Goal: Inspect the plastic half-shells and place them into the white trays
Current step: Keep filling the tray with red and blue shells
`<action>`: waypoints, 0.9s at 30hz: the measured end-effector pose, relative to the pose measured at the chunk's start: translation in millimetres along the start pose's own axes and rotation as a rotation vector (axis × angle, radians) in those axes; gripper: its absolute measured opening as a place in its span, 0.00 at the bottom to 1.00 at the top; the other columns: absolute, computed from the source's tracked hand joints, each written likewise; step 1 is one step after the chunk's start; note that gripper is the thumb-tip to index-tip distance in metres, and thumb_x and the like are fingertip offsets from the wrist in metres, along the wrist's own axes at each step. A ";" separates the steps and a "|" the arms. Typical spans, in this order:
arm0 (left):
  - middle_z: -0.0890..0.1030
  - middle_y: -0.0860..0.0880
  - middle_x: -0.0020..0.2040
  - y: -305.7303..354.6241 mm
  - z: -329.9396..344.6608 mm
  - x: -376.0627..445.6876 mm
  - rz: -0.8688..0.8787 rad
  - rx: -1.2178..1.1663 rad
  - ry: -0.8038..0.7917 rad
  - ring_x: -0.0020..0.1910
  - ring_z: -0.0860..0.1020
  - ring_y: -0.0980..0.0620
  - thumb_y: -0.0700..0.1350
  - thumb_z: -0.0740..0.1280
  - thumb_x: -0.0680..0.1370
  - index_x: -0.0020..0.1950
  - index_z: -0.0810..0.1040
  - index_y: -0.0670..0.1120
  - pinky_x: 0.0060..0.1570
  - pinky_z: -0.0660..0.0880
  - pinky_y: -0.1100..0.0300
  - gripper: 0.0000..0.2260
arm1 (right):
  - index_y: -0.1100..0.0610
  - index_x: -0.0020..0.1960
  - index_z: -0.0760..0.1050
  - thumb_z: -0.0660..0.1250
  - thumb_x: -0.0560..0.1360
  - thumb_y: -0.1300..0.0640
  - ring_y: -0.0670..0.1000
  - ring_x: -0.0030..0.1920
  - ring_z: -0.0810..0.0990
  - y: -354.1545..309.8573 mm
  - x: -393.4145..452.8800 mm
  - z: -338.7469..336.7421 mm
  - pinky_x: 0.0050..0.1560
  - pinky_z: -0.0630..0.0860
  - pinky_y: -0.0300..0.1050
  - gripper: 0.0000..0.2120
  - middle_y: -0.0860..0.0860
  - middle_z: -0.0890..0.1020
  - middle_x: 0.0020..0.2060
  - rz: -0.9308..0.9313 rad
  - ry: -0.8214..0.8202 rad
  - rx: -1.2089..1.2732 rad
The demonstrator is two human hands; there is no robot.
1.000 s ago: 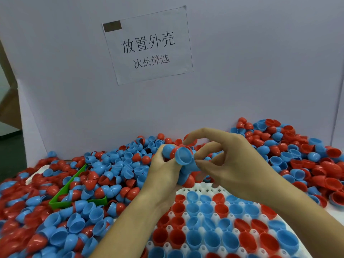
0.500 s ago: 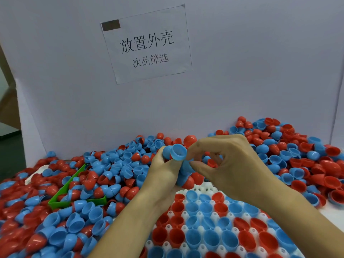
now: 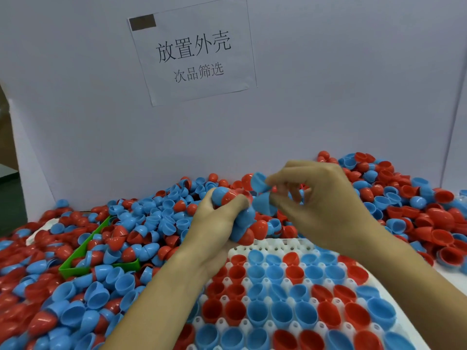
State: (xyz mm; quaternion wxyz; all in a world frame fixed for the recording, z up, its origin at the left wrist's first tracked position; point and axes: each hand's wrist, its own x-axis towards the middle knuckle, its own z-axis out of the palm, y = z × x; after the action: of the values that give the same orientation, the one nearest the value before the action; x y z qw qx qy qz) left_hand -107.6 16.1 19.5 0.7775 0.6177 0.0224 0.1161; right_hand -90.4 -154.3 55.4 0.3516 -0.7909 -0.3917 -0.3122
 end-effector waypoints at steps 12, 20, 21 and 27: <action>0.79 0.53 0.34 6.6 -19.9 12.3 0.058 -0.004 0.024 0.36 0.80 0.53 0.38 0.70 0.76 0.40 0.73 0.50 0.31 0.79 0.56 0.09 | 0.54 0.47 0.85 0.72 0.76 0.55 0.45 0.32 0.79 84.4 -6.1 0.2 0.33 0.76 0.38 0.04 0.44 0.82 0.33 0.391 -0.451 -0.320; 0.78 0.55 0.33 10.5 -25.1 9.5 0.058 -0.018 0.013 0.34 0.79 0.57 0.38 0.70 0.75 0.42 0.74 0.49 0.33 0.79 0.57 0.08 | 0.60 0.42 0.83 0.65 0.71 0.66 0.52 0.34 0.77 96.9 1.2 39.9 0.33 0.75 0.45 0.08 0.55 0.83 0.39 0.458 -0.890 -0.584; 0.78 0.55 0.33 11.0 -25.0 8.9 0.056 -0.014 0.002 0.34 0.79 0.57 0.38 0.70 0.75 0.42 0.75 0.50 0.35 0.79 0.57 0.08 | 0.62 0.37 0.80 0.64 0.70 0.68 0.52 0.31 0.72 97.5 1.5 42.8 0.31 0.71 0.46 0.07 0.57 0.80 0.35 0.474 -0.908 -0.581; 0.78 0.55 0.34 11.0 -21.0 4.9 0.039 -0.023 -0.045 0.35 0.79 0.57 0.38 0.71 0.75 0.37 0.78 0.54 0.38 0.80 0.57 0.12 | 0.56 0.25 0.63 0.63 0.65 0.70 0.51 0.27 0.61 101.1 3.0 46.3 0.26 0.61 0.44 0.16 0.50 0.63 0.25 0.457 -0.916 -0.577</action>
State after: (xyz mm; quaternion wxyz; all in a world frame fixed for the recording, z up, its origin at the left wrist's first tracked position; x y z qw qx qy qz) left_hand -108.2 39.6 25.7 0.7823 0.6116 -0.0083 0.1176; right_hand 6.0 -161.1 0.5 -0.0248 -0.9733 -0.2222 0.0511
